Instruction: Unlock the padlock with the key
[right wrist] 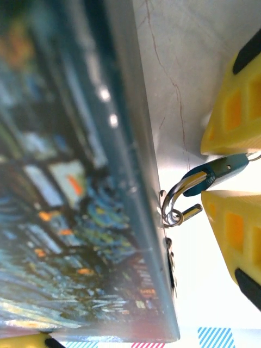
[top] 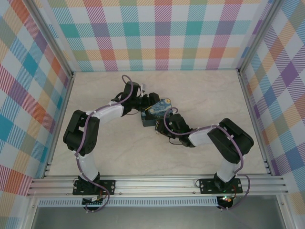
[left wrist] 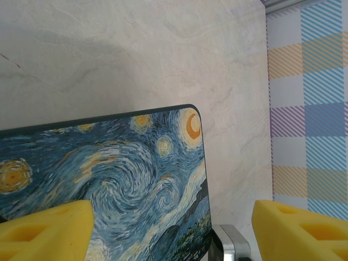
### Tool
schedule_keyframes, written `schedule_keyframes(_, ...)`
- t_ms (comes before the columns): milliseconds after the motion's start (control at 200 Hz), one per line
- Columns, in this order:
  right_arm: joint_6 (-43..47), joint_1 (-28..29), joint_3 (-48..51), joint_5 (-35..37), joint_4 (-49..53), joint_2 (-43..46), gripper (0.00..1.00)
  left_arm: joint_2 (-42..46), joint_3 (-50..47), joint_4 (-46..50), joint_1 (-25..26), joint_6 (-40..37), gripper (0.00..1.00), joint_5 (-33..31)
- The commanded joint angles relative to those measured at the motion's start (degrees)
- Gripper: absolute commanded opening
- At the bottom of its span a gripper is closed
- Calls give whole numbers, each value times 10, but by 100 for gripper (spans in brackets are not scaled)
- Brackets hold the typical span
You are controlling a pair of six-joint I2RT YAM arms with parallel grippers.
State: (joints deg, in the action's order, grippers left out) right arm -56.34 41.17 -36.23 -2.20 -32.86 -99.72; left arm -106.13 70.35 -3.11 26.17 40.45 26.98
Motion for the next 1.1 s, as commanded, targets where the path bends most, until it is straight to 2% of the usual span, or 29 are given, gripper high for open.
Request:
schedule_keyframes(0,2,7,-8,-14,-14,-7,21,-12,1,8,5,-5,77,-2)
schedule_keyframes(130,3,7,-6,-4,10,6,16,-8,-6,11,5,-8,77,-10)
schedule_keyframes(320,-12,7,3,10,10,11,16,4,-20,14,5,-10,77,-18)
schedule_keyframes(410,-1,7,6,6,-5,16,19,10,-28,14,6,-12,77,-22)
schedule_keyframes(525,12,7,21,11,-25,30,29,10,-30,15,6,-13,77,-23)
schedule_keyframes(670,12,10,21,4,-8,33,30,7,-30,14,6,-11,77,-25)
schedule_keyframes(880,-1,29,28,45,-9,24,35,1,-26,17,6,-10,77,-26)
schedule_keyframes(1095,6,37,8,57,4,7,35,2,-25,14,6,-10,77,-24)
